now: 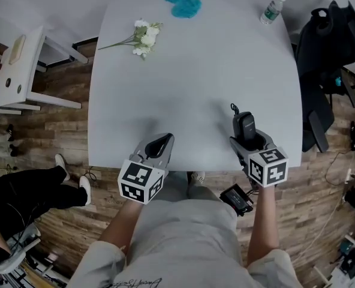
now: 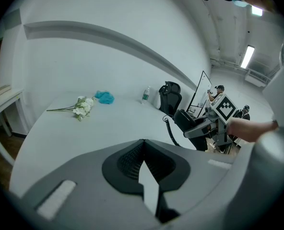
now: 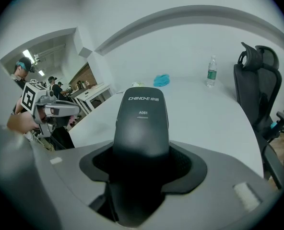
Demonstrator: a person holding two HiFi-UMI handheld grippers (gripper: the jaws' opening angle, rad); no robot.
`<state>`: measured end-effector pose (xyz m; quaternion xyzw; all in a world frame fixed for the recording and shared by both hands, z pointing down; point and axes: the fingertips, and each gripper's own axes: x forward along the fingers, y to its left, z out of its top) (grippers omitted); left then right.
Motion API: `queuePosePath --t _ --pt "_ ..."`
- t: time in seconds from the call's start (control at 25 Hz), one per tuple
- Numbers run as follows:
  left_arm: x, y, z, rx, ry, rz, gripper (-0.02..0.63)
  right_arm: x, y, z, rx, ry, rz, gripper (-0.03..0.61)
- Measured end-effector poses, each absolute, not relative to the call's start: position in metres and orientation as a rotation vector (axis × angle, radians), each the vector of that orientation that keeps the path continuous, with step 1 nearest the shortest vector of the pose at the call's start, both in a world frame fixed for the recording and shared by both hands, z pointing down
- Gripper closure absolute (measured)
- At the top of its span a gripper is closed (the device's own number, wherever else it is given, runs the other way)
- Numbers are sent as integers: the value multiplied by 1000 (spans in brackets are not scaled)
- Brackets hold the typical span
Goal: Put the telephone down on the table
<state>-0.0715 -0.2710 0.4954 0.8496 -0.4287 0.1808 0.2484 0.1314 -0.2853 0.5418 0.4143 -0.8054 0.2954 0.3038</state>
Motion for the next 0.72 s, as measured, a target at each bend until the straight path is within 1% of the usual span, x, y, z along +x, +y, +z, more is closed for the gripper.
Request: queuePosePath --t 0.72 --pt "-65 -285 525 2288 -1121 503 597 141 -302 582 1136 -2065 890 296"
